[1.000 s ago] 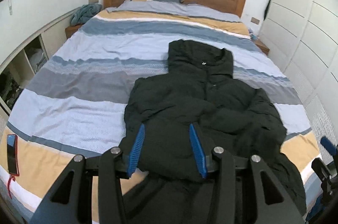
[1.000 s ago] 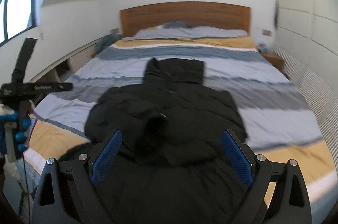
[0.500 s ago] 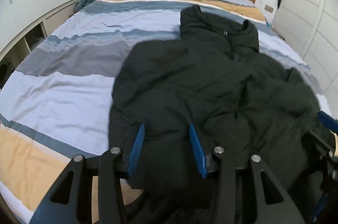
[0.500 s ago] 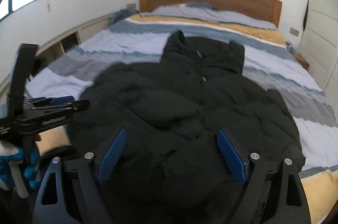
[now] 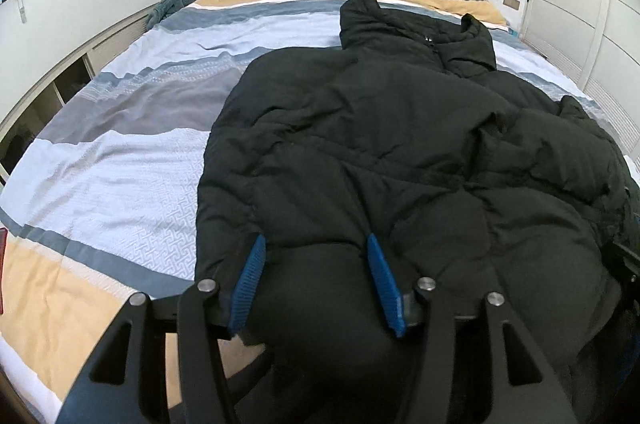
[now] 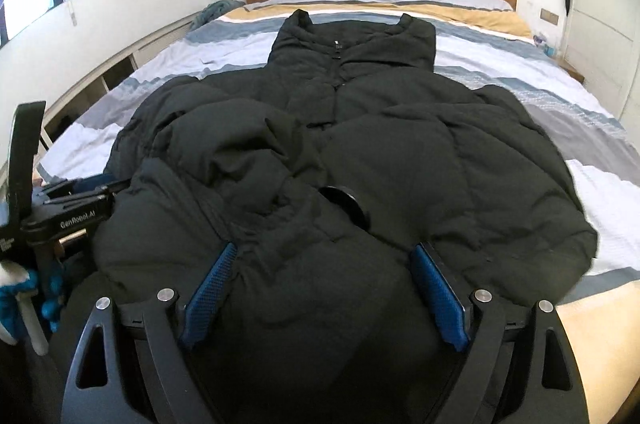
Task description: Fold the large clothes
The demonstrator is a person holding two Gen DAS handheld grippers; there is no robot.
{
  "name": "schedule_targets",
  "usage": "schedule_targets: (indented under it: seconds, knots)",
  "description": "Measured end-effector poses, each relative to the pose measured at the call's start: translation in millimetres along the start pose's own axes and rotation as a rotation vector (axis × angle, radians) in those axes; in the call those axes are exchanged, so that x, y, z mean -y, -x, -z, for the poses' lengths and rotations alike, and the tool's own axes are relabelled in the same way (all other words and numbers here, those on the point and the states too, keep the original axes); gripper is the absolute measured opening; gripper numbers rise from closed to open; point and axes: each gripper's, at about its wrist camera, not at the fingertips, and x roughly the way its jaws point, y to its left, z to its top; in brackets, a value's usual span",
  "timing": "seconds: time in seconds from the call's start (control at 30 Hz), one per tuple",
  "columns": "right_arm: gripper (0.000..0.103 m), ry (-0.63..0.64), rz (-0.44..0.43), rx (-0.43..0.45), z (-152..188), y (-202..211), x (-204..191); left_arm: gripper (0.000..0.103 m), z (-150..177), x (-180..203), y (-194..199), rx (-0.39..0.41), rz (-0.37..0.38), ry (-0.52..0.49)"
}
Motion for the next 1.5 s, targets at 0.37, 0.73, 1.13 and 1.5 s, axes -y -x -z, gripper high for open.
schedule_targets:
  seconds: [0.37,0.73,1.13,1.5]
  knots:
    - [0.087,0.018,0.082,0.063,-13.1,45.1,-3.7,0.052,3.9,12.4,31.9,0.035,0.001,-0.009]
    - [0.087,0.013,0.110,-0.011,1.6,8.3,-3.7,0.052,11.4,20.8,24.9,0.021,-0.024,-0.044]
    - [0.087,-0.044,0.169,-0.028,26.4,52.1,15.1,0.052,23.9,40.3,78.9,0.035,-0.043,-0.070]
    - [0.087,-0.107,0.175,0.026,69.7,138.1,10.6,0.052,60.8,61.3,171.3,0.107,-0.069,-0.108]
